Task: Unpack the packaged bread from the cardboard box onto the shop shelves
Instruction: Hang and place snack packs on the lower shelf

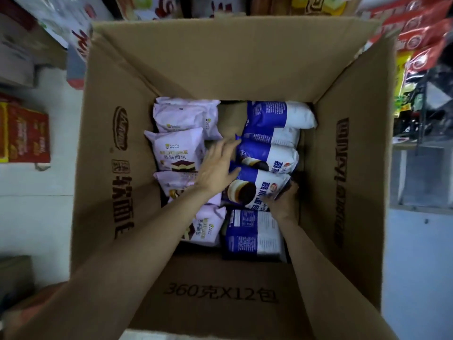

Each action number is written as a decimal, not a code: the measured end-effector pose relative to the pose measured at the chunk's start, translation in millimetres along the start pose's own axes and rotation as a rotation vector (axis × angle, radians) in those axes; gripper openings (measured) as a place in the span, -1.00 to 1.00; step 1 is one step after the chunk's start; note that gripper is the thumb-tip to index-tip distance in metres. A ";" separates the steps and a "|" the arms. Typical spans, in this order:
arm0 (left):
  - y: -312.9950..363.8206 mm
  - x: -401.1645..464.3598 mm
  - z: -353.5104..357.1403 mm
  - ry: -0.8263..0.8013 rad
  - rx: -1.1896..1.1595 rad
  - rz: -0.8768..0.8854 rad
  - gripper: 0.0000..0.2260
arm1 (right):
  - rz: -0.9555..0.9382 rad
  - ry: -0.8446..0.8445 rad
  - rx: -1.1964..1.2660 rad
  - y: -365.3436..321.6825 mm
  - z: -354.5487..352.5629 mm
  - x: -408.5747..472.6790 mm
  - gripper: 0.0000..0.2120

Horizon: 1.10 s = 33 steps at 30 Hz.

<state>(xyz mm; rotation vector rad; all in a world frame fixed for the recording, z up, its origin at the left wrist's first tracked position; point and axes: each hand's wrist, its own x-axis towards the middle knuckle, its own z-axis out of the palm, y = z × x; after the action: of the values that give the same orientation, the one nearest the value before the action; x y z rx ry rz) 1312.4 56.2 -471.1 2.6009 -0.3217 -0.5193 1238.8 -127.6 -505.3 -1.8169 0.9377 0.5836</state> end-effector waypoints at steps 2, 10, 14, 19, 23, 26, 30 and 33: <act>11.7 20.1 -3.4 -0.078 0.214 0.146 -0.33 | 0.006 -0.038 0.048 -3.0 3.1 -2.0 -0.32; 49.3 73.2 -10.4 -0.417 0.678 0.205 -0.33 | -0.100 -0.135 -0.041 -3.8 0.2 7.0 -0.59; 52.1 64.1 -6.1 -0.384 0.646 0.199 -0.47 | -0.155 -0.218 -0.015 -14.4 -9.0 -7.6 -0.57; 56.1 33.0 -33.2 -0.117 0.296 0.185 -0.55 | -0.329 -0.216 0.023 -39.6 -36.6 -48.0 -0.70; 58.2 -0.5 -80.7 0.075 0.144 0.118 -0.56 | -0.523 -0.105 -0.141 -68.9 -79.8 -83.2 -0.67; 55.7 -28.2 -119.8 0.130 0.028 -0.003 -0.52 | -0.541 -0.026 -0.207 -88.5 -107.0 -107.8 -0.67; 58.1 -74.2 -178.4 0.274 -0.108 -0.123 -0.49 | -0.555 0.037 -0.230 -119.6 -127.7 -145.6 -0.69; 64.1 -109.7 -215.5 0.379 -0.248 -0.206 -0.46 | -0.610 0.043 -0.239 -149.1 -135.7 -173.8 -0.71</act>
<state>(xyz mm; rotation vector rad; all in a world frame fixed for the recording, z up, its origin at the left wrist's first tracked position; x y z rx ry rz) 1293.9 120.3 -230.0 2.4323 0.1293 -0.1134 1255.0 -157.4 -241.3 -2.2006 0.3069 0.2761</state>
